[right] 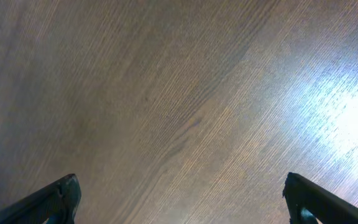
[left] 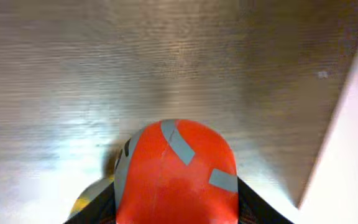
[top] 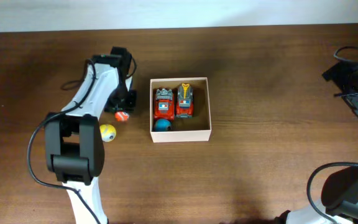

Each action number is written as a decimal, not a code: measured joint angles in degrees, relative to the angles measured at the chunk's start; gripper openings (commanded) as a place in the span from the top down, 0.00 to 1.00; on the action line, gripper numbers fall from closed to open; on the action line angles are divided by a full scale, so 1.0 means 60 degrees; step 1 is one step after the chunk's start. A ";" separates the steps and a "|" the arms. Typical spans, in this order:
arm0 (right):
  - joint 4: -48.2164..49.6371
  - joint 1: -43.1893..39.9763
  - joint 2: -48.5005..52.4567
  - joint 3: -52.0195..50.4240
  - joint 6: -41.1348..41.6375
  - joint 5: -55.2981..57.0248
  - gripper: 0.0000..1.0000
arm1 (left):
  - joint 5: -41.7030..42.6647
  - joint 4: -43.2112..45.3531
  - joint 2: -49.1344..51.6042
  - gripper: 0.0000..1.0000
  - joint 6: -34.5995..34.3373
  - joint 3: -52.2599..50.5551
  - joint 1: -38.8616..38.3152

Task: Pack container
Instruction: 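Close the left gripper on the red ball and lift it, then carry the red ball into the box and release it beside the blue ball, then move the left gripper over the yellow ball and lower it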

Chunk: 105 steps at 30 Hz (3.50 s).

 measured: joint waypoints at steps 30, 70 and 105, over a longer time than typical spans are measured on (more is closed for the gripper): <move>0.0004 0.0000 0.0000 0.0000 -0.0007 0.0000 0.01 | 0.1195 -0.2758 0.0004 0.56 0.1719 0.3942 -0.3049; 0.0004 0.0000 0.0000 0.0000 -0.0004 0.0004 0.01 | 0.2149 -0.1865 0.0004 0.25 0.2375 0.2590 -0.3803; 0.0000 0.0000 0.0000 0.0000 -0.0011 0.0004 0.01 | -0.0379 -0.0965 -0.3002 0.21 -0.1530 -0.1399 -0.0259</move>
